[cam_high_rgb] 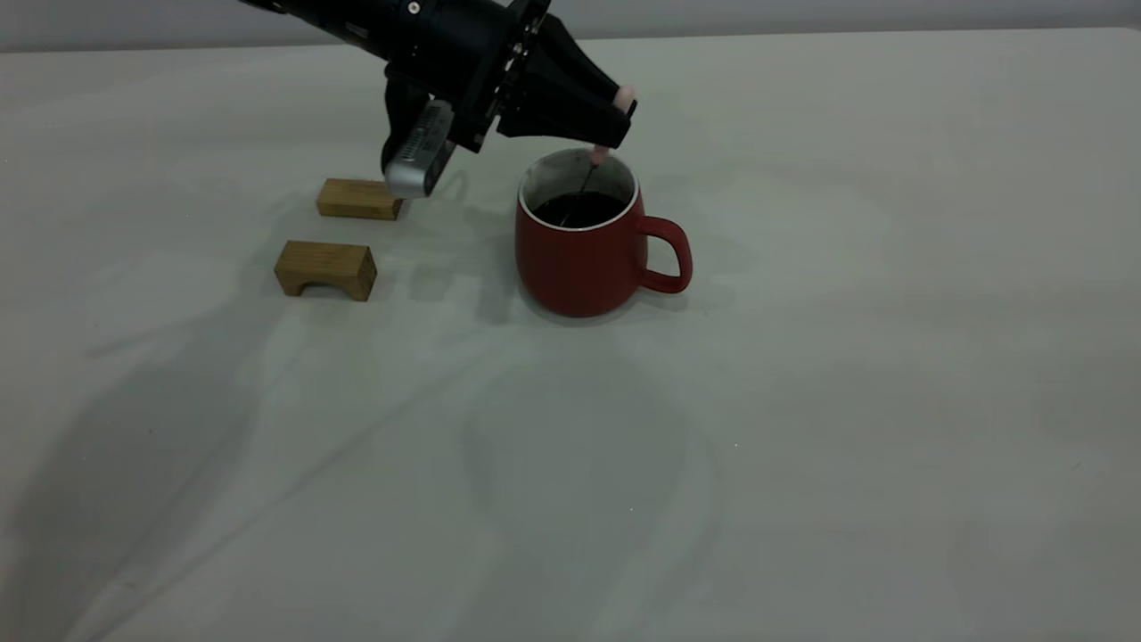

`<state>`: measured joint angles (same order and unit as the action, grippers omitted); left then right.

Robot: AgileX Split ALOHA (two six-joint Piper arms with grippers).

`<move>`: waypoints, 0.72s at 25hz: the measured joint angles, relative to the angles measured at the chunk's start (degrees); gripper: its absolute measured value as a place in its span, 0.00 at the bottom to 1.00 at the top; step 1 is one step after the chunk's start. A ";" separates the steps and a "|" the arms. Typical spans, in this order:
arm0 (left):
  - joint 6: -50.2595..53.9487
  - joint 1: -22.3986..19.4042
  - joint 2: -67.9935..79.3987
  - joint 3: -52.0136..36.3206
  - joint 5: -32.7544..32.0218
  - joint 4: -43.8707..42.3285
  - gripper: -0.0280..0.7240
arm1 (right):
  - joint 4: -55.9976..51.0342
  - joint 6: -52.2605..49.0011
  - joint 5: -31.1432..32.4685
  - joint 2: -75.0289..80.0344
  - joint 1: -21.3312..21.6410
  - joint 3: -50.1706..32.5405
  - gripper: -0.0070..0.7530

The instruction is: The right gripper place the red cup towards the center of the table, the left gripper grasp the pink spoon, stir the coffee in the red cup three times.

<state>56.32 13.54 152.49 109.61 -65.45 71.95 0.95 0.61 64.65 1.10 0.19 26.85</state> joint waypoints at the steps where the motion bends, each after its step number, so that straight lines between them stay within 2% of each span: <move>1: 0.00 0.18 0.00 0.00 0.00 0.12 0.26 | 0.00 0.00 0.00 0.00 0.00 0.00 0.78; 4: -0.03 0.23 0.21 0.00 -0.67 0.18 0.29 | 0.00 0.00 0.00 0.00 0.00 0.00 0.78; 9: -0.07 0.23 0.14 0.00 -0.92 0.08 0.44 | 0.00 0.00 0.00 0.00 0.00 0.00 0.78; 11: -0.16 0.06 -0.86 0.00 -0.92 -0.87 0.47 | 0.00 0.00 0.00 0.00 0.00 0.00 0.78; 14: -0.18 -0.01 -3.82 0.30 -1.17 -4.50 0.48 | 0.00 0.00 0.00 0.00 0.00 0.00 0.78; 18: 0.86 -0.01 -7.79 3.18 -1.44 -13.98 0.49 | 0.00 0.00 0.00 0.00 0.00 0.00 0.78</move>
<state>57.18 13.53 144.70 112.79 -66.89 57.97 0.95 0.61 64.65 1.10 0.19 26.85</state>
